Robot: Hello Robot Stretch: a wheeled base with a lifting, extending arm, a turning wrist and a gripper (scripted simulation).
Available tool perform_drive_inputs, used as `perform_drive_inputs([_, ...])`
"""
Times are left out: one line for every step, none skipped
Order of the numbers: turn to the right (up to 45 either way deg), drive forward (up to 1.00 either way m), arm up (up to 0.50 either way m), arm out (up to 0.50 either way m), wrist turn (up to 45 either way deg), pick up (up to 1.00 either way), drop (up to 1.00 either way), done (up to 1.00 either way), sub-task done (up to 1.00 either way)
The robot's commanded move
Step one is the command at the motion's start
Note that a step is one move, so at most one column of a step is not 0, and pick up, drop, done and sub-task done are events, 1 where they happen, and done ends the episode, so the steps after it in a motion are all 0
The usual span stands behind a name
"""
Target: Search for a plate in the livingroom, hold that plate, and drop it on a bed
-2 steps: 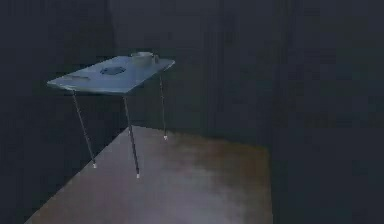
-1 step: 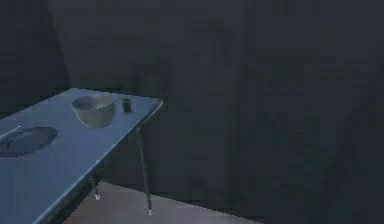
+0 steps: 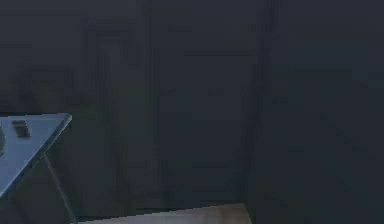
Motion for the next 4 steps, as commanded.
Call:
perform_drive_inputs([0.0, 0.05, 0.00, 0.00, 0.0, 0.00, 0.00, 0.00, 0.00])
perform_drive_inputs([-45.0, 0.00, 0.00, 0.00, 0.0, 0.00, 0.00, 0.00, 0.00])
perform_drive_inputs([-45.0, 0.00, 0.00, 0.00, 0.0, 0.00, 0.00, 0.00, 0.00])
perform_drive_inputs([-45.0, 0.00, 0.00, 0.00, 0.0, 0.00, 0.00, 0.00, 0.00])
